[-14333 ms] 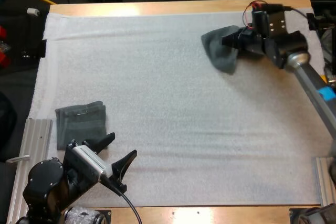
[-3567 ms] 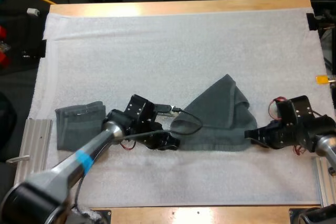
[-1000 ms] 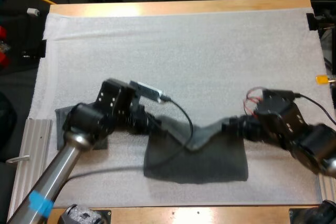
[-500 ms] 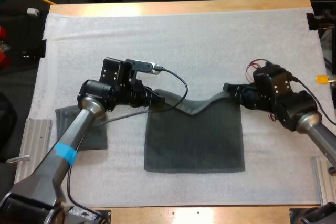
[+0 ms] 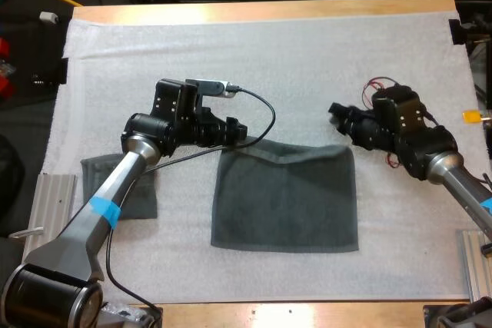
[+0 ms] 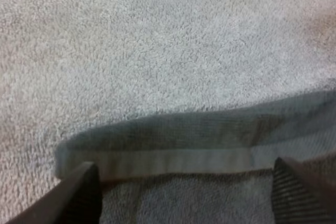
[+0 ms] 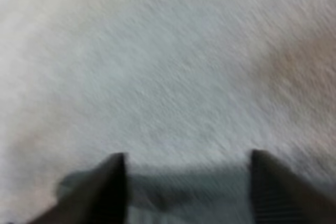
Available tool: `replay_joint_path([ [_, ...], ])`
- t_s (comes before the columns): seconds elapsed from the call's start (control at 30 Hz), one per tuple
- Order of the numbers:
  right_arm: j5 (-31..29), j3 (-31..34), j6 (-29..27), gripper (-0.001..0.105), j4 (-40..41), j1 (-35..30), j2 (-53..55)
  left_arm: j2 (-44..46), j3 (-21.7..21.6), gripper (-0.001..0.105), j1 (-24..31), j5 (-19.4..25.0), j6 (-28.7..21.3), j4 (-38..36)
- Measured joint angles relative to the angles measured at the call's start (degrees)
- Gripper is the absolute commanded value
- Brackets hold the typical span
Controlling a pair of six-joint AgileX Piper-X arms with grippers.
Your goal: Pick towel from pile, fold and stack
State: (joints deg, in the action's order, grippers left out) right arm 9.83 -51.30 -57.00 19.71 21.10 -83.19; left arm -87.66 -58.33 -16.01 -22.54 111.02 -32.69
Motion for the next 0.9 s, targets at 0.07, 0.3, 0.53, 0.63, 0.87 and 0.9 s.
replay_joint_path([
  [0.07,0.0,-0.39,-0.4,0.063,-1.55,0.0,0.13,0.0,-0.93,0.055,0.0,0.0,0.04,-0.26],
  [0.3,0.0,-0.66,-8.32,0.063,-0.69,0.0,5.56,4.72,-2.35,0.054,0.0,0.0,-0.4,-2.24],
  [0.53,0.0,-0.66,-17.45,0.063,9.99,0.0,14.23,12.78,-2.35,0.054,0.0,0.0,-3.48,-10.13],
  [0.63,0.11,-0.66,-21.4,0.061,15.67,0.0,17.3,16.27,-2.35,0.054,0.0,-0.05,-5.2,-14.38],
  [0.87,0.16,-0.66,-25.49,0.022,26.05,2.92,22.57,23.38,-2.35,0.054,0.0,-0.05,-7.02,-24.99],
  [0.9,0.16,-0.66,-25.62,0.017,26.75,3.89,22.93,24.32,-2.35,0.054,0.0,-0.05,-7.32,-26.56],
])
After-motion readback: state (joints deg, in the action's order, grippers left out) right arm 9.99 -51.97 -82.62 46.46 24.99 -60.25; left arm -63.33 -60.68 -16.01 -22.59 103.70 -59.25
